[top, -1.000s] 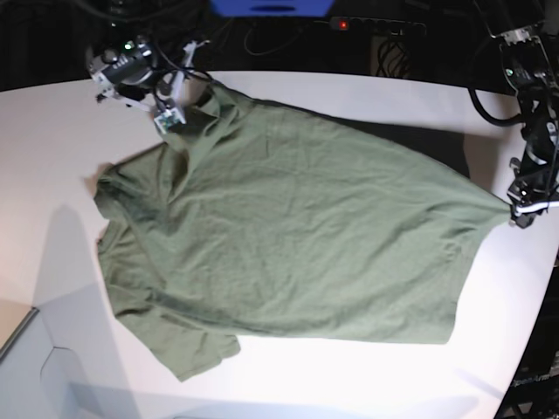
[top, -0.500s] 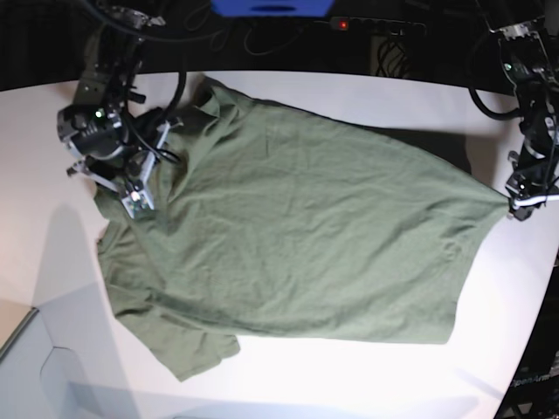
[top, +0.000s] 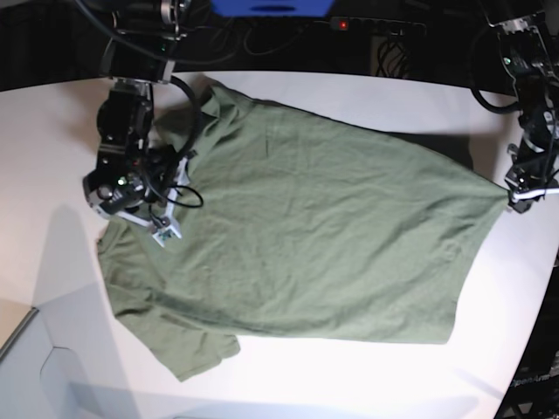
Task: Layout the t-shirt on the table in an organized manner, then fold the t-shirt properly
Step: 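Pull the grasped shirt edge with the right gripper away from the left gripper, then drag the shirt edge with the right gripper to stretch it taut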
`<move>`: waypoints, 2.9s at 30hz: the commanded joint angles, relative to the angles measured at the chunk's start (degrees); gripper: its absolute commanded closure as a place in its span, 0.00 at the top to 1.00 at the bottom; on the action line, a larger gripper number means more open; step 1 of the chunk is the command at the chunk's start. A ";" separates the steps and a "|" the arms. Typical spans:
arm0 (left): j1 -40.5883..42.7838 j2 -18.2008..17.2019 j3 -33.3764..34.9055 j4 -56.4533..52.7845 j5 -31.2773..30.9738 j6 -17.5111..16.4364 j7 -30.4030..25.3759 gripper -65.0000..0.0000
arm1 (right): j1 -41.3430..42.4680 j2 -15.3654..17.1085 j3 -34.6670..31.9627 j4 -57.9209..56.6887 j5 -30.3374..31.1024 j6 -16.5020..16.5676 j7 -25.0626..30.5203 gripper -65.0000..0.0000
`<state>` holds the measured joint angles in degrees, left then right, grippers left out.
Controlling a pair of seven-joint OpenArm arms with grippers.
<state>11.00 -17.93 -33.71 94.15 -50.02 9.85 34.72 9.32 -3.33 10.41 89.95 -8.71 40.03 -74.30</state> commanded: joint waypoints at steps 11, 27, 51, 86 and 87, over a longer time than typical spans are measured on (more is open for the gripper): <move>-0.85 -0.92 -0.44 1.02 -0.75 0.13 -0.92 0.00 | 0.92 0.04 -0.09 -3.75 0.23 -0.03 4.46 0.41; -0.94 -0.92 -0.44 1.02 -0.75 0.13 -1.01 0.00 | -4.97 1.27 8.18 14.00 0.23 -0.03 0.85 0.00; -1.91 -0.92 -0.35 1.02 -0.75 0.13 -0.92 0.00 | -15.34 -1.11 11.61 22.97 0.40 -0.03 0.59 0.48; -1.91 -0.84 -0.35 1.02 -0.75 0.13 -0.92 0.00 | -11.39 1.62 3.78 19.54 0.49 -0.03 -0.64 0.49; -1.91 -0.84 -0.35 1.02 -0.75 0.13 -0.92 0.00 | -11.04 1.36 3.70 18.49 0.49 -0.03 -0.55 0.49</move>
<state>9.65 -17.80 -33.65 94.15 -50.19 9.80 34.92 -2.52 -1.91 14.17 107.61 -8.36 40.03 -75.29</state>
